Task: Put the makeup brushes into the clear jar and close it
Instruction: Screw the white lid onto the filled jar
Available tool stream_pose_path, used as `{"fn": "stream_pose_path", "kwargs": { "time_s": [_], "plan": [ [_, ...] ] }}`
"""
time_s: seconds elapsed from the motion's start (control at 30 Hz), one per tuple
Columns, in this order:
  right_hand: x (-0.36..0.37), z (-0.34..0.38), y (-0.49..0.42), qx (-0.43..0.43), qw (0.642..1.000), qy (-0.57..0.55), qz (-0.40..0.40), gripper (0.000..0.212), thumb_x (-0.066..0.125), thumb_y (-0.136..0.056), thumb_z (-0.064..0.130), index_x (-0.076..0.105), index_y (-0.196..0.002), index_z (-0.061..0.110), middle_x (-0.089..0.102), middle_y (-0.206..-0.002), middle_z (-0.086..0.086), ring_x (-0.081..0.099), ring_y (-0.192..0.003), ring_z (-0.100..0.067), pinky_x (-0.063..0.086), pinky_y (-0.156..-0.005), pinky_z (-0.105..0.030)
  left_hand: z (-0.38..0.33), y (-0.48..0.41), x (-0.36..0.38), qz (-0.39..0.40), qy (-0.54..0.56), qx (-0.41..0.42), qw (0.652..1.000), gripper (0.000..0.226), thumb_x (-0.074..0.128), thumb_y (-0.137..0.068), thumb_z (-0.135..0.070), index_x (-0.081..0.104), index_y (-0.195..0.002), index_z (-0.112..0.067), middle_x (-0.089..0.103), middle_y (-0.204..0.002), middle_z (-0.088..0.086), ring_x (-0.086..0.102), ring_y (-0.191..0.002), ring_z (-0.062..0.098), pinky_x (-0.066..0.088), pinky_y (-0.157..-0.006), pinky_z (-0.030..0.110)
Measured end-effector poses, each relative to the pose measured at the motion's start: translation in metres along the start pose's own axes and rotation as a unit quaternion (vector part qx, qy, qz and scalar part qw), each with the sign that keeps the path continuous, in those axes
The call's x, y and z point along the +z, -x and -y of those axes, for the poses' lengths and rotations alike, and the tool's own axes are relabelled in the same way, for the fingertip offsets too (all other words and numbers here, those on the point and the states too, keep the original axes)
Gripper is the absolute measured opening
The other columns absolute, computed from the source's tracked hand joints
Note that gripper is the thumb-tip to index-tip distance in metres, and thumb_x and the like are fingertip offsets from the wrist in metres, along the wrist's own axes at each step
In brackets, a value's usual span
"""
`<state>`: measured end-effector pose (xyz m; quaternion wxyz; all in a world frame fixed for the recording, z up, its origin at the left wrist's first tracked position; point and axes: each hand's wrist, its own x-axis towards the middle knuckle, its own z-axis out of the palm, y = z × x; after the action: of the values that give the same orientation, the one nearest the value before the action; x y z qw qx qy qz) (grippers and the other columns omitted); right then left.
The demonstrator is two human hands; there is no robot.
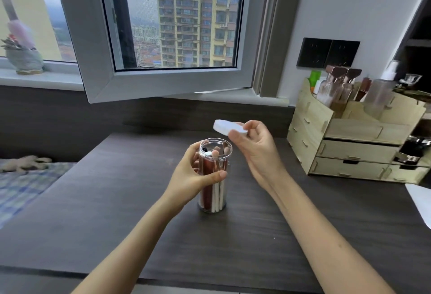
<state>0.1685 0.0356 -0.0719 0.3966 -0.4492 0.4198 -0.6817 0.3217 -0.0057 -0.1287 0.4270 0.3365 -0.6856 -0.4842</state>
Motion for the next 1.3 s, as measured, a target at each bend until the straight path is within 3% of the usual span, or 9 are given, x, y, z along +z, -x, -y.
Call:
{"fn": "stream_pose_path", "kwargs": {
  "time_s": [0.2,0.43,0.5,0.67,0.77,0.9,1.0,1.13,1.3],
  "plan": [
    [-0.005,-0.023,0.006,0.011,0.993,0.087,0.079,0.027,0.068,-0.079,0.0,0.046,-0.092,0.009,0.064,-0.115,-0.006,0.067,-0.097,-0.007,0.056,-0.077,-0.021,0.001,0.0,0.0,-0.004,0.003,-0.006,1.0,0.064,0.084,-0.069,-0.018,0.05,-0.121,-0.032,0.066,-0.11,-0.01,0.064,-0.1,0.003,0.046,-0.069,0.002],
    [-0.007,-0.008,0.0,-0.048,0.928,0.354,0.103,0.041,0.079,-0.067,0.038,0.055,-0.098,0.024,0.063,-0.111,0.007,0.055,-0.109,-0.01,0.045,-0.093,-0.031,0.004,-0.003,0.0,-0.011,-0.006,-0.007,1.0,0.058,0.086,-0.066,-0.023,0.057,-0.116,-0.03,0.07,-0.107,-0.01,0.063,-0.103,0.006,0.047,-0.073,0.008],
    [0.001,-0.005,0.003,-0.075,0.889,0.446,0.071,0.049,0.075,-0.062,0.052,0.053,-0.099,0.028,0.06,-0.104,0.008,0.053,-0.103,-0.014,0.043,-0.091,-0.033,0.005,-0.003,0.0,-0.016,-0.007,-0.005,1.0,0.056,0.086,-0.066,-0.02,0.058,-0.114,-0.028,0.07,-0.106,-0.01,0.063,-0.1,0.004,0.046,-0.072,0.006],
    [0.022,0.0,0.013,-0.177,0.682,0.709,-0.034,0.095,0.021,-0.057,0.09,0.052,-0.12,0.027,0.063,-0.095,0.001,0.054,-0.094,-0.023,0.029,-0.082,-0.036,0.007,-0.003,0.001,-0.025,-0.002,-0.001,1.0,0.053,0.087,-0.062,-0.021,0.06,-0.107,-0.029,0.072,-0.097,-0.013,0.065,-0.094,0.001,0.049,-0.074,0.009],
    [0.015,0.014,0.014,-0.172,0.723,0.666,0.061,0.099,-0.006,-0.065,0.081,0.029,-0.145,0.033,0.059,-0.107,0.009,0.047,-0.11,-0.018,0.029,-0.099,-0.038,0.006,-0.003,0.0,-0.025,-0.015,0.001,1.0,0.055,0.088,-0.062,-0.029,0.059,-0.109,-0.029,0.072,-0.101,-0.011,0.064,-0.099,0.004,0.045,-0.079,0.013],
    [0.012,0.022,0.016,-0.18,0.765,0.607,0.118,0.088,-0.001,-0.074,0.072,0.025,-0.147,0.029,0.056,-0.076,0.016,0.051,-0.09,-0.013,0.034,-0.095,-0.035,0.006,-0.003,0.0,-0.021,-0.017,0.001,1.0,0.062,0.087,-0.059,-0.032,0.058,-0.113,-0.029,0.07,-0.107,-0.009,0.063,-0.104,0.008,0.044,-0.081,0.016],
    [0.01,0.024,0.01,-0.194,0.752,0.628,0.05,0.085,0.007,-0.078,0.075,0.036,-0.142,0.027,0.067,-0.09,0.004,0.054,-0.097,-0.017,0.033,-0.093,-0.036,0.006,-0.004,0.0,-0.023,-0.015,-0.002,1.0,0.06,0.088,-0.062,-0.026,0.057,-0.113,-0.029,0.069,-0.108,-0.01,0.062,-0.104,0.007,0.042,-0.079,0.013],
    [0.014,0.022,-0.001,-0.086,0.799,0.563,0.192,0.066,0.046,-0.088,0.054,0.027,-0.147,0.028,0.051,-0.139,0.004,0.04,-0.128,-0.013,0.032,-0.103,-0.029,0.006,-0.003,0.0,-0.021,-0.017,0.0,1.0,0.056,0.088,-0.063,-0.025,0.058,-0.111,-0.029,0.071,-0.105,-0.008,0.064,-0.102,0.007,0.043,-0.079,0.014],
    [0.015,0.023,-0.009,-0.083,0.794,0.564,0.211,0.064,0.065,-0.08,0.043,0.046,-0.138,0.024,0.054,-0.137,0.006,0.049,-0.124,-0.007,0.04,-0.101,-0.023,0.008,-0.004,0.0,-0.029,-0.021,0.003,0.999,0.054,0.087,-0.058,-0.028,0.061,-0.104,-0.031,0.073,-0.099,-0.009,0.064,-0.098,0.006,0.044,-0.075,0.005]
  ]
}}
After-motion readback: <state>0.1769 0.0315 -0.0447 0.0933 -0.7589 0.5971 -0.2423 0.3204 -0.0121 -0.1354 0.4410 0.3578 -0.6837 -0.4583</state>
